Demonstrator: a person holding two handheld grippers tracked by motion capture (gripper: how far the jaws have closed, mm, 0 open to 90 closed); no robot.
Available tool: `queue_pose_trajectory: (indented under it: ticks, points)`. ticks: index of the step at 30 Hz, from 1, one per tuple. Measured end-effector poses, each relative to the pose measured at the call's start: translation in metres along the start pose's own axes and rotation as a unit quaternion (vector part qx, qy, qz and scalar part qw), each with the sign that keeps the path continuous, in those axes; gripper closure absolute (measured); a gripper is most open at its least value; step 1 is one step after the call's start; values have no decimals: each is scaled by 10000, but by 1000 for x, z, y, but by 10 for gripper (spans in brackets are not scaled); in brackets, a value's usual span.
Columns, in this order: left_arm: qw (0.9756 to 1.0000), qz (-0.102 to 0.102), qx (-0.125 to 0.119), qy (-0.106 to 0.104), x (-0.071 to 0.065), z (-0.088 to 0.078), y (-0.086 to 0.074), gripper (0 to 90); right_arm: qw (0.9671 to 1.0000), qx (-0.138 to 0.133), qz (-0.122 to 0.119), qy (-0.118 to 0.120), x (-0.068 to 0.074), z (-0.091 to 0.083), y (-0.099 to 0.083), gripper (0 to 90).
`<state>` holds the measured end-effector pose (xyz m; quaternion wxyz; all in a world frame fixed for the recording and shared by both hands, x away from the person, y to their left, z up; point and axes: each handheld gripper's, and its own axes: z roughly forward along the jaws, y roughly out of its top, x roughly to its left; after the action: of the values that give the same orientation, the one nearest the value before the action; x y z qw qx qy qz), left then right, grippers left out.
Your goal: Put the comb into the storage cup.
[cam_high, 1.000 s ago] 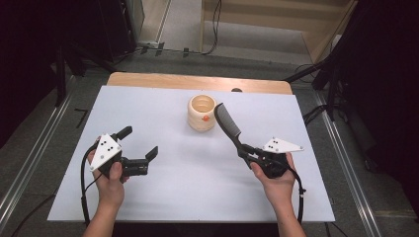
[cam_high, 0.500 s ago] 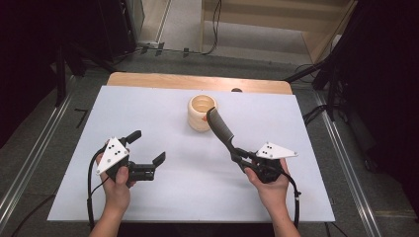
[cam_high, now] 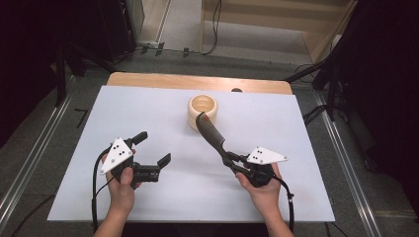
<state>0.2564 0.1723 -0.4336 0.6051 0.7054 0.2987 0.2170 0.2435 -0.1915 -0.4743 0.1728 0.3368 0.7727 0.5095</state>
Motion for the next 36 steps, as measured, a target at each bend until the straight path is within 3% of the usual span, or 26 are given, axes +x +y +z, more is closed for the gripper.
queue_pose_trajectory:
  ticks: [18,21,28,31,36]
  points:
    - [9995,-154,-30,-281,-8,7,-1,0,9995,-94,-181,233,20,10,1,709]
    - [9996,-206,-24,-196,-11,8,-1,62,9994,-96,-219,255,22,11,1,709]
    - [9987,-364,-88,-334,-15,9,0,69,9990,-138,-257,339,29,13,3,709]
    - [9986,-448,-79,-252,-17,10,1,139,9988,-139,-304,344,32,14,3,709]
    - [9974,-635,-19,-328,-18,13,1,166,9985,-158,-366,372,37,17,4,709]
